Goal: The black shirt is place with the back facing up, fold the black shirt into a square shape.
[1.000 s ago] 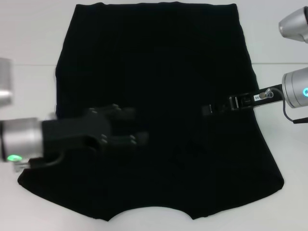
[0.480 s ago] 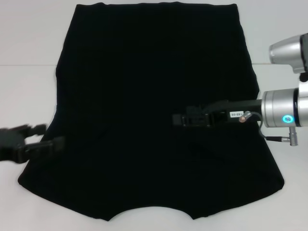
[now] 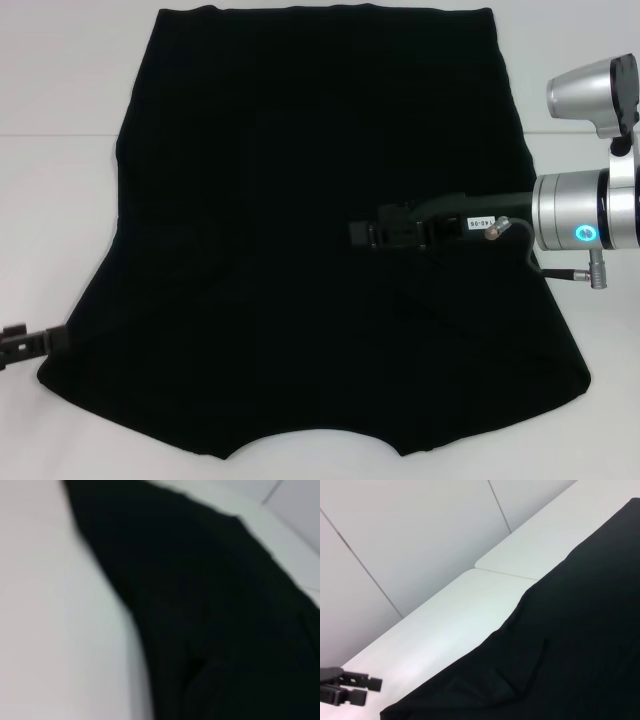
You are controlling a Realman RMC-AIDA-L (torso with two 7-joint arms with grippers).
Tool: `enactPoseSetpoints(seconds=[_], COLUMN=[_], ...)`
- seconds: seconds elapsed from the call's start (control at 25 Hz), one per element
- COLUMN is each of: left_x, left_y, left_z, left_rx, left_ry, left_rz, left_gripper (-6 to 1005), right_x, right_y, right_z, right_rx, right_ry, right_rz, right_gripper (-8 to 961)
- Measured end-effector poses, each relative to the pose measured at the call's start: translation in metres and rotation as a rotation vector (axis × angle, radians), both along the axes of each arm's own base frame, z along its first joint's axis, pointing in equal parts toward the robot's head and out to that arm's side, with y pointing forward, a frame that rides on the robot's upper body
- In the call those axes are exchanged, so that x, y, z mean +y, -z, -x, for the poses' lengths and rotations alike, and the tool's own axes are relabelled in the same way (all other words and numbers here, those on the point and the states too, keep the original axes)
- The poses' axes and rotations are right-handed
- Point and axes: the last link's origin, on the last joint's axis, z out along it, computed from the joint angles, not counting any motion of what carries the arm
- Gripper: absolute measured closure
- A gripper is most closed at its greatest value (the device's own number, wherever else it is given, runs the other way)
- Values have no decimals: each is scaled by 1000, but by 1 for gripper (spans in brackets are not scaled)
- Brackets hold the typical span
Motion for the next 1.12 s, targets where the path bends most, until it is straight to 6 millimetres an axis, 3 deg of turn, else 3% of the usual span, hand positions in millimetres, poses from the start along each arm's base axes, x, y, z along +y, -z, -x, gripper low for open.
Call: enactPoseSetpoints(seconds=[0.08, 0.4, 1.12], left_x=[2, 4, 9], left_y=[5, 10, 28], left_z=[6, 10, 1], left_rx=[-22, -56, -11], left_ry=[-94, -167, -123], left_rz=[16, 32, 162], left_gripper=[154, 156, 161], right_x=[0, -10, -10], right_y=[0, 1, 0], right_z=[1, 3, 11], right_rx=[-5, -24, -9], right_ry=[-10, -98, -129], right_rz=[6, 63, 71], right_gripper=[239, 238, 234])
